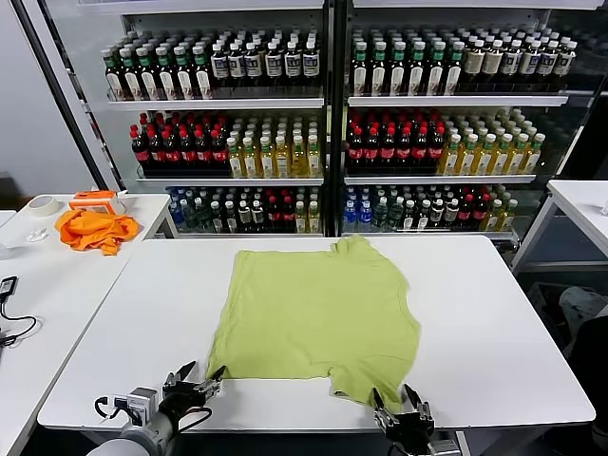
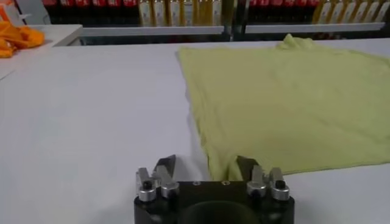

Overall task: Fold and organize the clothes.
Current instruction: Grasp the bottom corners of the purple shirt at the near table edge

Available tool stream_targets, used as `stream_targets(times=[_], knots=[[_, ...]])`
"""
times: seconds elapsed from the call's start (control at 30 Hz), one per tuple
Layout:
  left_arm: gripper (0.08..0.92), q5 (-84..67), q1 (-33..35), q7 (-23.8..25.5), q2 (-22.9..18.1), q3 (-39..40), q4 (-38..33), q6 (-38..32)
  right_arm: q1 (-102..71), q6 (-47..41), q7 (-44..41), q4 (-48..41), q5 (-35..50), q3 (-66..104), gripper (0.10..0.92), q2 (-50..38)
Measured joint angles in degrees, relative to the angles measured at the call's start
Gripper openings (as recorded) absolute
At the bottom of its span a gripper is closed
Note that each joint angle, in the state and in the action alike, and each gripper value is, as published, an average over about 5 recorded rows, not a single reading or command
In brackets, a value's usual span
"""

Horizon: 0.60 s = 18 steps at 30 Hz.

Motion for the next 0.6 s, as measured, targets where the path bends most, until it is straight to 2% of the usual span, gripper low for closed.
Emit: stream_targets(times=[0.2, 0.3, 0.4, 0.6], knots=[[0.205, 0.1, -0.5, 0.3, -0.2, 0.9, 0.2, -0.5, 0.1, -0.1, -0.6, 0.3, 0.6, 0.0, 0.178, -0.3], [0.123, -0.1, -0.8, 0.2, 0.0, 1.5, 0.4, -1.4, -0.1, -0.1, -0.9, 0.6, 0.3, 0.4, 0.117, -0.5], [0.086, -0.6, -0.8, -0.2, 0.5, 1.7, 0.3, -2.3, -0.4, -0.1, -1.2, 1.3, 0.0, 1.1, 0.105, -0.9], [0.084, -2.3, 0.8, -0.3, 2.1, 0.8, -1.6, -3.2, -2.2, -0.6, -2.3, 4.0, -0.3, 3.3, 0.105, -2.0]])
